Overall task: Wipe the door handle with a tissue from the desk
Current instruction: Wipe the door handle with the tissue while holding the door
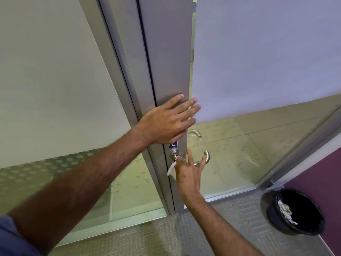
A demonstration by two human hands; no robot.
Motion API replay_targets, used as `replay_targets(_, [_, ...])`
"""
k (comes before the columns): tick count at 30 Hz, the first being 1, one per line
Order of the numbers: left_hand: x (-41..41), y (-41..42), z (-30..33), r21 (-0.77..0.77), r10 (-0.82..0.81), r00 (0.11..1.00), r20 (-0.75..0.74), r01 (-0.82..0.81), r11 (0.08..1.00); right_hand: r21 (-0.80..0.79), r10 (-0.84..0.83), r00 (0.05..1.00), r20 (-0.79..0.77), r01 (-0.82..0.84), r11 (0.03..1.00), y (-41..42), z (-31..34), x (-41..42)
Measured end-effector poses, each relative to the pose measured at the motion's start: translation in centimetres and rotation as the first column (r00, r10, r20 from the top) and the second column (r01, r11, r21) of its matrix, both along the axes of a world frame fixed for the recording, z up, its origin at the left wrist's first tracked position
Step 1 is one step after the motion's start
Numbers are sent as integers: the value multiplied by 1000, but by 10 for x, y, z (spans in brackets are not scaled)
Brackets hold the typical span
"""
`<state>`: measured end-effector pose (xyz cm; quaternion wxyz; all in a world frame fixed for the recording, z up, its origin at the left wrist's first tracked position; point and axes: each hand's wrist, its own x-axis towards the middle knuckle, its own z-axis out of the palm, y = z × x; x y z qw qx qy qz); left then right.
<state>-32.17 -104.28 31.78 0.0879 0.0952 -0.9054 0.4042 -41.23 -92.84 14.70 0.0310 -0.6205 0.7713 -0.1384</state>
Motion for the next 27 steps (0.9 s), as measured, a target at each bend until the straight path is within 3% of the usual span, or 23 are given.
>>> replay_targets(5, [-1,1,0,3,-15,1000,-13,15,1000,-228,-158,966,205,205,952,-7,9,-7])
replay_targets(8, [-1,0,0,-6,-9,1000,-23,9,1000,-201,-173,959,225,219,955,-10,10,-7])
replay_targets(14, [0,1,-1,13,-2,1000,-21,2,1000,-197,-87,989,116,109,974,-15,4,7])
replay_targets(20, [2,1,0,13,-3,1000,-13,3,1000,-41,247,950,-191,-259,965,9,-20,-28])
replay_targets(23, [2,2,1,19,0,1000,-27,1,1000,-152,253,942,-219,-290,945,19,-23,-52])
replay_targets(25, [2,2,0,24,-10,999,-32,11,1000,-302,117,982,-146,-157,940,23,-21,-68])
replay_targets(27, [2,1,-1,7,-13,1000,-28,13,1000,-405,-18,986,168,85,910,26,-13,-88])
